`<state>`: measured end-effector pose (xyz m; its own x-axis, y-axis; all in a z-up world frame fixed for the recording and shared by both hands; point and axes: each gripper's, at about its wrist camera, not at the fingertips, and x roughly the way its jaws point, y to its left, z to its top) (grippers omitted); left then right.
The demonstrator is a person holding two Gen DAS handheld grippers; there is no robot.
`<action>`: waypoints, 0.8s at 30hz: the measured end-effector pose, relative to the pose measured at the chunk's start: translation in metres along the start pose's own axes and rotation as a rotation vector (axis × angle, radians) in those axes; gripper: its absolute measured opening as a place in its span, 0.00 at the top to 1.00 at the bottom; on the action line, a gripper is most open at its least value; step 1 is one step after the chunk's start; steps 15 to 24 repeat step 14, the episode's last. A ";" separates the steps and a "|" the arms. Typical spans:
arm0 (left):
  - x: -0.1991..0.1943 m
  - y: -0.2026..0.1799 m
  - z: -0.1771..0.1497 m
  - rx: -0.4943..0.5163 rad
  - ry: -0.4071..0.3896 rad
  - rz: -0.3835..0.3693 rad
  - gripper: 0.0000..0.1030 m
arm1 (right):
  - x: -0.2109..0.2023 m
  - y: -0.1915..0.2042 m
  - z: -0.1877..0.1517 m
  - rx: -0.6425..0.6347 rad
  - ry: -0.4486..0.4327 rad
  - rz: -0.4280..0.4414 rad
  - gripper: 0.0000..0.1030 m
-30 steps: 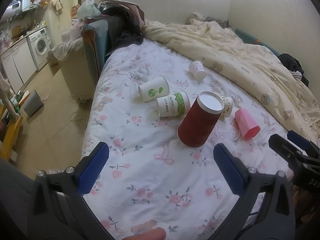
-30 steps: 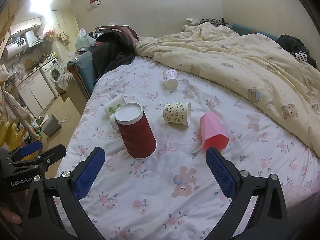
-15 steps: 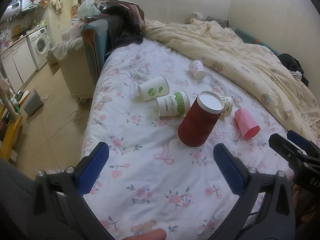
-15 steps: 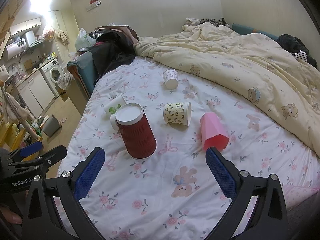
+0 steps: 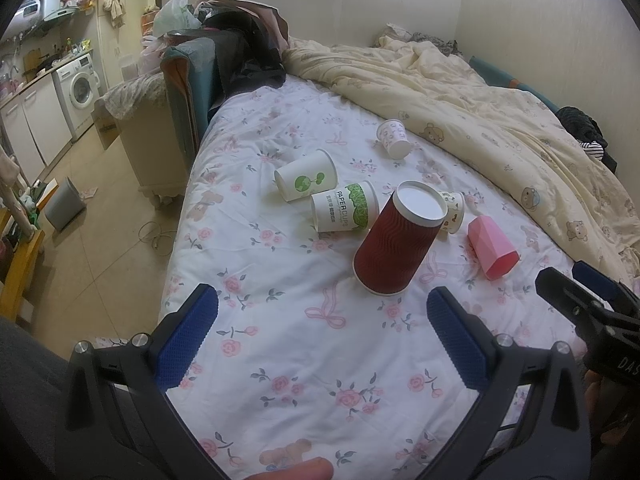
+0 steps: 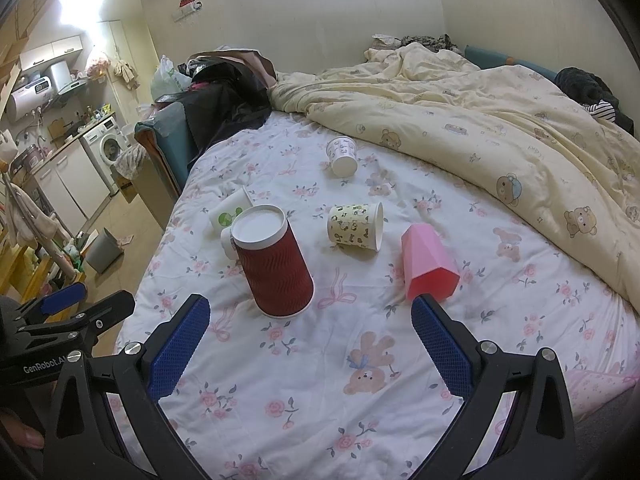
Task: Flip cup upside down
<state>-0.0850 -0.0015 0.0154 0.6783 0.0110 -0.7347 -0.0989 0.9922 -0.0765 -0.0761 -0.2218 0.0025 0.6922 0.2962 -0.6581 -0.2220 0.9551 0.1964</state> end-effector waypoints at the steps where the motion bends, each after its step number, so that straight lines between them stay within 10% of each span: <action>1: 0.000 0.000 0.000 0.000 0.000 0.000 0.00 | 0.000 0.000 0.000 0.001 0.000 0.000 0.00; 24: 0.003 -0.009 -0.004 0.008 0.012 -0.010 0.00 | 0.001 0.000 -0.003 0.002 0.006 0.005 0.00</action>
